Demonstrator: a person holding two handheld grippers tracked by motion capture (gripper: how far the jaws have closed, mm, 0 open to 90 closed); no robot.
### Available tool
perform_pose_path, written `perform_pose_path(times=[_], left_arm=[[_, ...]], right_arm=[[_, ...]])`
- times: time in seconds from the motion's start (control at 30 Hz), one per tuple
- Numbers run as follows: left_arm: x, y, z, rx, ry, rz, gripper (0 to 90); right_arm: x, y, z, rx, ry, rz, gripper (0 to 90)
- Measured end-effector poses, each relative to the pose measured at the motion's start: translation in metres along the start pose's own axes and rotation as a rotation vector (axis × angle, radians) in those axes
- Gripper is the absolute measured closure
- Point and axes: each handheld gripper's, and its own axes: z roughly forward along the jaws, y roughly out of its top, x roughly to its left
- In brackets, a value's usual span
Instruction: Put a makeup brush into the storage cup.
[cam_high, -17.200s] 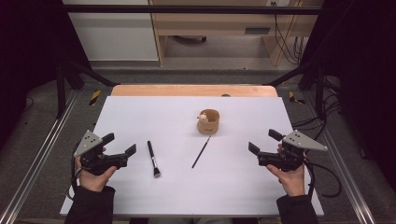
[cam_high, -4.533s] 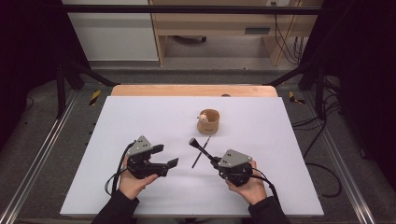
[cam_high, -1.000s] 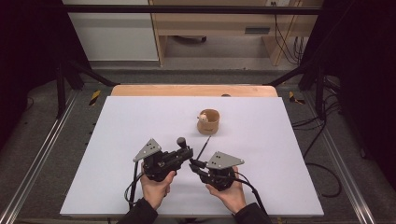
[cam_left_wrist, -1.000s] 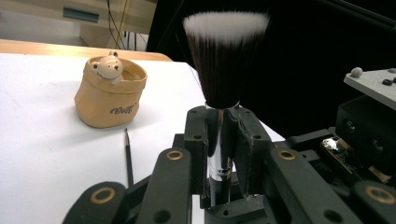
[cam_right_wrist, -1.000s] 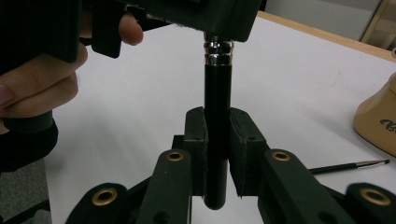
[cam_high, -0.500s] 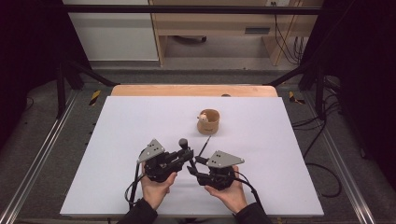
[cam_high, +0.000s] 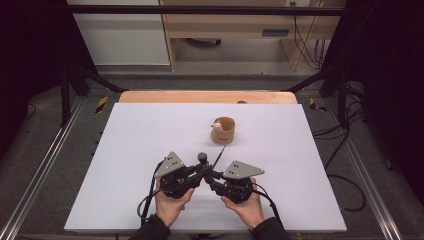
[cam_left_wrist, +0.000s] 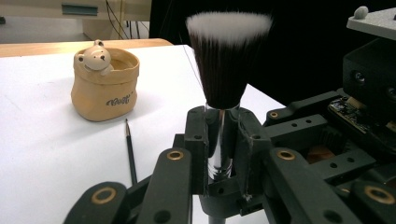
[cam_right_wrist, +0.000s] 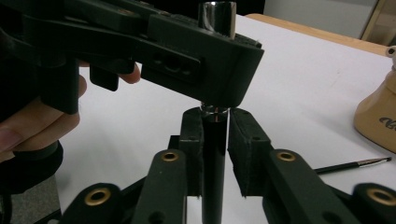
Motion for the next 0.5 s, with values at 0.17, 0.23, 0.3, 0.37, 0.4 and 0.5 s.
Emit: perform_pose_path(times=[0.17,0.23,0.3,0.37,0.4,0.5], left_arm=[[0.0003,0.0000,0.0001,0.003,-0.002,0.003,76.4],[0.0002,0.0002,0.0002,0.002,-0.002,0.004,76.2],[0.0004,0.0006,0.0000,0.004,-0.003,0.011,75.9],[0.0012,0.0017,-0.0008,-0.003,-0.008,0.003,74.0],[0.0016,0.0022,-0.0013,-0.003,-0.008,0.002,71.4],[0.0041,0.0044,-0.0040,-0.012,-0.002,0.002,65.7]], right_arm=[[0.0004,-0.0002,0.0001,0.003,0.009,0.004,78.8],[0.0004,-0.0001,-0.0001,0.002,0.010,0.005,79.0],[0.0004,-0.0001,-0.0002,0.000,0.008,0.003,79.0],[0.0003,0.0000,-0.0003,-0.002,0.006,0.005,79.0],[-0.0002,-0.0001,-0.0003,-0.002,0.004,0.005,79.0],[-0.0018,-0.0005,-0.0009,-0.001,-0.003,0.016,79.0]])
